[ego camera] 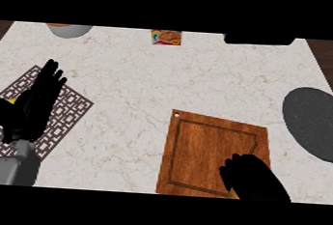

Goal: Pick the croissant from the cutting board and place it in the pan

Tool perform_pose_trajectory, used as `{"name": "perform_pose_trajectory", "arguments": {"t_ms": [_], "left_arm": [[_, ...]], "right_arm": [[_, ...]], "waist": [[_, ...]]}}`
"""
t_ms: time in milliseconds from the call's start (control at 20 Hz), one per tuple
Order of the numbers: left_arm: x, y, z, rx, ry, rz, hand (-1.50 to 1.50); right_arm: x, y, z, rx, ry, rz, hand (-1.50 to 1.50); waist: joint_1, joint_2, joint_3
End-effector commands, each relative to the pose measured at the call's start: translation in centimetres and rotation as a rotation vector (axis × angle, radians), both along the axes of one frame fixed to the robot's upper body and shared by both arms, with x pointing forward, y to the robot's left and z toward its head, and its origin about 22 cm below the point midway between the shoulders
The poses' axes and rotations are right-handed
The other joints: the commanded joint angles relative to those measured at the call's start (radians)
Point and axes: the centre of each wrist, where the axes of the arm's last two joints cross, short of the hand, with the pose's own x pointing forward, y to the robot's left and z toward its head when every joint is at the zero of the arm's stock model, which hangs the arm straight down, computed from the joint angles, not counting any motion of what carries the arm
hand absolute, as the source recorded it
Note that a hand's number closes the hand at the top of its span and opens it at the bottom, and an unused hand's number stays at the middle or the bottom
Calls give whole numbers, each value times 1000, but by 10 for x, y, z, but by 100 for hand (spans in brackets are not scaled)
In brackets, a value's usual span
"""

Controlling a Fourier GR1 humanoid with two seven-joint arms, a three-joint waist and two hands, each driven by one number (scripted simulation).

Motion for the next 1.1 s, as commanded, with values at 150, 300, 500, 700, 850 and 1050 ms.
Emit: {"name": "perform_pose_trajectory", "arguments": {"t_ms": [150, 300, 500, 700, 850, 1050], "left_arm": [[-8, 6, 7, 11, 1, 23, 0], [-5, 11, 13, 1, -13, 23, 0], [-7, -1, 10, 17, -2, 35, 0], [-11, -12, 11, -7, -18, -8, 0], [-5, -17, 7, 9, -7, -20, 0], [-5, -7, 8, 10, -26, -28, 0]], "right_arm": [[-43, -47, 64, 180, -343, 18, 150], [-61, -61, 102, 212, -444, 34, 150], [-87, -73, 123, 247, -456, -7, 150], [-75, -81, 129, 303, -463, -97, 150], [-53, -91, 121, 344, -476, -153, 150], [-27, -140, 124, 396, -529, -241, 150]], "waist": [[-15, -7, 2], [-21, -4, 2], [-15, -2, 2], [13, 3, 0], [29, 9, 0], [33, 8, 1]]}}
